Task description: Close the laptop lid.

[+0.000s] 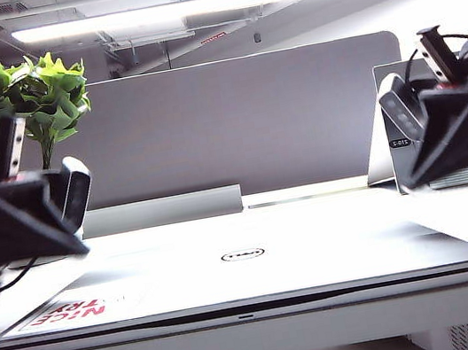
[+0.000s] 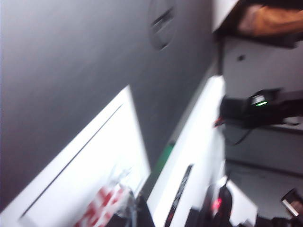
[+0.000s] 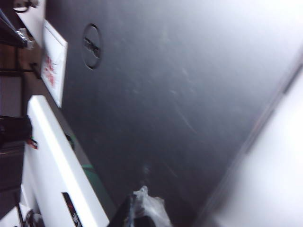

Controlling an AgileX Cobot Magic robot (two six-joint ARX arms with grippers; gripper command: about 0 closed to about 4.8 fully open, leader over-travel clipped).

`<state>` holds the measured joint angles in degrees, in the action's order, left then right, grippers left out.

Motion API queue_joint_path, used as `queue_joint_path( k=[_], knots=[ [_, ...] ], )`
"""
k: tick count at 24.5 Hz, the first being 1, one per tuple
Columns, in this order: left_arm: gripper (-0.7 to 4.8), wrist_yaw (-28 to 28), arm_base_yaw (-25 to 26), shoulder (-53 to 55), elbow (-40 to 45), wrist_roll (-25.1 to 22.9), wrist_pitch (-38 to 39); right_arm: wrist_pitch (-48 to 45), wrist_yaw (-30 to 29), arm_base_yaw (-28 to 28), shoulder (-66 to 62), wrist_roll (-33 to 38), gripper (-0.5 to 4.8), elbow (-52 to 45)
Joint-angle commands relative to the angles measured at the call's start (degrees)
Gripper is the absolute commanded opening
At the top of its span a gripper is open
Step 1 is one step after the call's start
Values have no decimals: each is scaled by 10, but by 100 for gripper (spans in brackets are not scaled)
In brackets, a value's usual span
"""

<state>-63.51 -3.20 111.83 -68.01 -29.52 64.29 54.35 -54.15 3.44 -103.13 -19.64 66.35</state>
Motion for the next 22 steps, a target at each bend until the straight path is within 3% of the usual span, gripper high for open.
queue_joint_path(
  k=[1,12,18,22],
  knots=[
    [-5,-65,0,-4,-5,-1,-19,-15,-45,1,3,1,-5,26],
    [-5,-55,0,-60,-132,7,-26,16,-44,0,3,21,-5,225],
    [-5,67,0,-126,-270,94,-63,12,21,0,4,85,-5,371],
    [-5,191,0,-189,-346,176,-154,11,96,0,7,116,-5,478]
  ],
)
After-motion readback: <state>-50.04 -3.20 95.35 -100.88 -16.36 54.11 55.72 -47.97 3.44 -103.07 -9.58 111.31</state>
